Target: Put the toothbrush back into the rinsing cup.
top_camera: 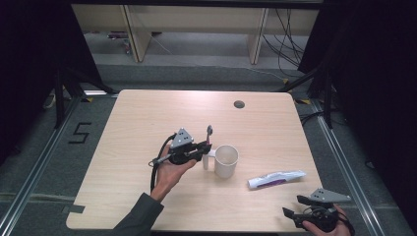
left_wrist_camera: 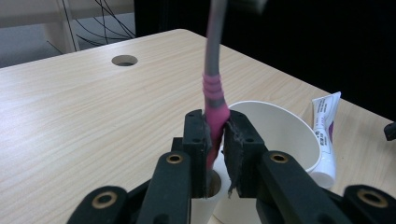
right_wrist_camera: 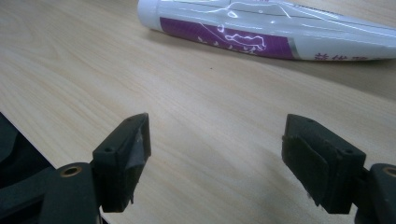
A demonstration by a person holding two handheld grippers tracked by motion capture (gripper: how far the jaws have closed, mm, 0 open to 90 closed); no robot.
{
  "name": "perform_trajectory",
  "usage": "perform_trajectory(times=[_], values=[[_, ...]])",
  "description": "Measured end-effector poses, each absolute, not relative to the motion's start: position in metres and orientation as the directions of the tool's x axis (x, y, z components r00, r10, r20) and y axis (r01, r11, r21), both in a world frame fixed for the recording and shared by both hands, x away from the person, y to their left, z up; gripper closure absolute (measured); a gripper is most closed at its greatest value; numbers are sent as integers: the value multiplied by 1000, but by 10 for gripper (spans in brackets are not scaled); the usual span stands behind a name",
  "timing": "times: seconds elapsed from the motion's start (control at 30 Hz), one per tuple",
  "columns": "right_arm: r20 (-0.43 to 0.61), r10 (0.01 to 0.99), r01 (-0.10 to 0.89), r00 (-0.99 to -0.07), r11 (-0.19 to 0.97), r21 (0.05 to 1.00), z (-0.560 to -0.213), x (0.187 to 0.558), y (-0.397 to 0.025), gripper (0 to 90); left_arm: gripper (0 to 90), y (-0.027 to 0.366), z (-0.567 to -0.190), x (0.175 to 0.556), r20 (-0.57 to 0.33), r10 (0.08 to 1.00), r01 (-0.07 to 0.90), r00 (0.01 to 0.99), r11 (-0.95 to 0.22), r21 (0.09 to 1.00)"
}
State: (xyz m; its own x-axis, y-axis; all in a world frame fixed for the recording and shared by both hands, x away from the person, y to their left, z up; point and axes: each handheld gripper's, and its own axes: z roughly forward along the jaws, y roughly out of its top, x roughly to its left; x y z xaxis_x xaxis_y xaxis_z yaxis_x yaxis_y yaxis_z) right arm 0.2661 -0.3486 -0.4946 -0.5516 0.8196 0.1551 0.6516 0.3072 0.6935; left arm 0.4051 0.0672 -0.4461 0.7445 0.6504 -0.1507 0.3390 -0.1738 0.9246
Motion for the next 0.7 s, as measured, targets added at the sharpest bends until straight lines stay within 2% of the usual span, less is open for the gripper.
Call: perform_trajectory(times=[0.17,0.27,0.37,0.43,0.6,0.7], values=[[151,819,649,-553,310,695,-495,266,-349,247,728,67,-445,405,-163,649,344,743,-162,925],[138,814,635,-564,321,702,-495,268,-350,246,580,68,-443,405,-169,657,350,735,-154,924],[138,816,637,-561,320,702,-495,267,-350,247,548,70,-441,405,-180,652,347,736,-136,928],[137,815,634,-564,320,704,-495,267,-350,247,466,70,-439,404,-184,653,351,735,-134,927],[139,815,636,-563,320,702,-495,268,-350,247,349,71,-433,402,-194,664,364,723,-127,923],[137,815,636,-563,321,702,-495,267,-350,247,313,72,-431,400,-190,667,365,721,-132,921]])
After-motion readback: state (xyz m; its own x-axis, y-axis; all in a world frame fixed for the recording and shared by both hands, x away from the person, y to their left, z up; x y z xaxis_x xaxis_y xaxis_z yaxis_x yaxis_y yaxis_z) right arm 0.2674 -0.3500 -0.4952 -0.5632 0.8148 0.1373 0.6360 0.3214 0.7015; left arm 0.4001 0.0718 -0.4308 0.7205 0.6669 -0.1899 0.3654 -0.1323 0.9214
